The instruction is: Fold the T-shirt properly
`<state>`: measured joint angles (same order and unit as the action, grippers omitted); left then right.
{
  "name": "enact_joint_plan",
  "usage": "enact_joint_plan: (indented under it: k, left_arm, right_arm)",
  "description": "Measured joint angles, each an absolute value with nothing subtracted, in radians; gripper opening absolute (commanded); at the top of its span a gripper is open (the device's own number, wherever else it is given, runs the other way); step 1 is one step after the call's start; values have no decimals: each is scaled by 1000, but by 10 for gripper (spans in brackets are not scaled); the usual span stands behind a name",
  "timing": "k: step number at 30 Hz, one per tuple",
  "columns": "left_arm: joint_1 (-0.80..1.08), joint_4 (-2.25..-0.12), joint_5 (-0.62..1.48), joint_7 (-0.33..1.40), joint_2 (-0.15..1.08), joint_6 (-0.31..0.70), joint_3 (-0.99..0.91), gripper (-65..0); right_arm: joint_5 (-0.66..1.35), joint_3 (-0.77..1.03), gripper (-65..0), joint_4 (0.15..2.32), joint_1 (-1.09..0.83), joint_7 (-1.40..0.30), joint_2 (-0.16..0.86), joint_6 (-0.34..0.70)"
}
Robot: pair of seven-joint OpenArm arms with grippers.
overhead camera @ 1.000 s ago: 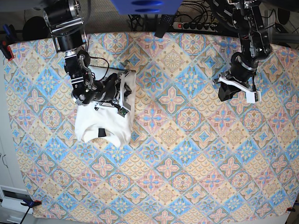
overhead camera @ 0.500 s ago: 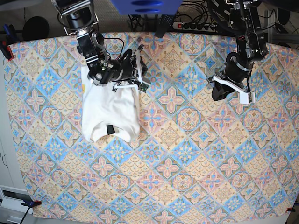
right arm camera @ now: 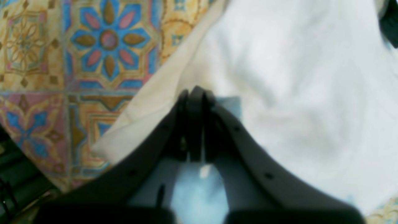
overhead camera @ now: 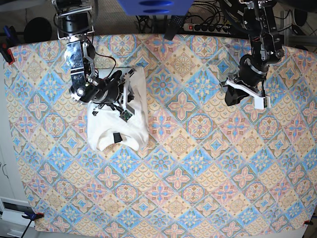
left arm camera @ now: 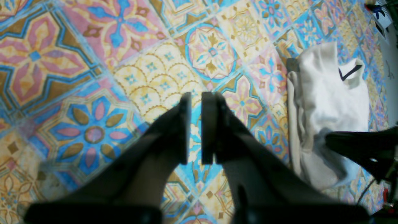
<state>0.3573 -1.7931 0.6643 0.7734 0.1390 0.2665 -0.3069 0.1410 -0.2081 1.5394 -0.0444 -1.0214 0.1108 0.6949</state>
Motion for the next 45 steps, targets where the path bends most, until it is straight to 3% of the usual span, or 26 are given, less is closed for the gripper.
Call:
enact_joint_plan:
  k: [8,16,24,31,38,45]
  left_arm:
    - [358,-1793,664,773,139,266,-307,-606]
    - [360,-1792,664,774,144,265,-271,-606]
    - [369,-1793,664,773,152,267,-204,-606]
    - [437,-1845,661,771,230,262,-209,-606]
    - [601,-1948,668,767,349,267,-224,-611]
    - [776,-1989,674,761,352,269,-390,-646]
  right_arm:
    - [160,-210,-649,1386,-41,-905,107,695]
    - [141,-292,-650,1388,-36,-889,113,683]
    - [149,-302,-650,1641,-112,-941,106,698]
    - [140,-125,-650,1896,-255,-999,112,695]
    - [148,99,-650,1926,-467,-994,103,702]
    - [141,311,-650,1928,-587,-989,108,695]
